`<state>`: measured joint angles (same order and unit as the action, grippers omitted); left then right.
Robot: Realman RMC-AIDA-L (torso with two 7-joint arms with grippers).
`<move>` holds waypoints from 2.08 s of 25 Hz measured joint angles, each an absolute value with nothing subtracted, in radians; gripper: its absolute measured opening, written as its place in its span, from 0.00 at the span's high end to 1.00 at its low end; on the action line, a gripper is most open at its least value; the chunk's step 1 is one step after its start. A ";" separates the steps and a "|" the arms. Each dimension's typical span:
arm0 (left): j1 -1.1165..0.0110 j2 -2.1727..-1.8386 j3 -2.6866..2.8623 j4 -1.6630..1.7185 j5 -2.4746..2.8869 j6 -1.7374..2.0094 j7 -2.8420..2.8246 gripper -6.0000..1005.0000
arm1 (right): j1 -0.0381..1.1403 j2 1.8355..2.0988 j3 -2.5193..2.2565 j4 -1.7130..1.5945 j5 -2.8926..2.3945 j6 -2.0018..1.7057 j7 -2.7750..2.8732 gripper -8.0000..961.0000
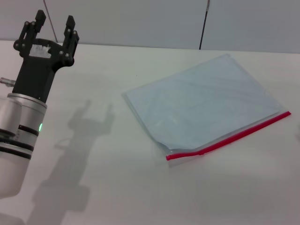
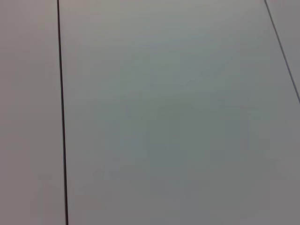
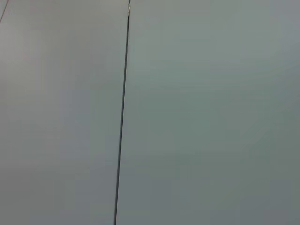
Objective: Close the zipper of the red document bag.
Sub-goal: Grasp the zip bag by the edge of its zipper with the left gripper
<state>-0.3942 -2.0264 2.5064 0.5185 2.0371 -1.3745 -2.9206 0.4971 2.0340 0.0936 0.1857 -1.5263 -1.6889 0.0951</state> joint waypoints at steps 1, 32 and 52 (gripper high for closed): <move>-0.394 -2.026 2.506 0.518 2.037 -1.374 -2.921 0.38 | 0.497 2.034 0.094 0.186 -1.526 -1.689 0.095 0.07; -0.439 -1.834 2.710 1.146 1.900 -0.719 -2.007 0.40 | 0.488 2.031 0.092 0.179 -1.526 -1.687 0.095 0.07; -0.355 -1.829 2.605 1.597 0.631 -0.553 -0.572 0.48 | 0.485 2.029 0.092 0.178 -1.526 -1.683 0.095 0.07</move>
<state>-0.3550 -1.8289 2.6047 1.5966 0.6308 -0.5528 -0.5715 0.4852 2.0294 0.0919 0.1780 -1.5263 -1.6834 0.0951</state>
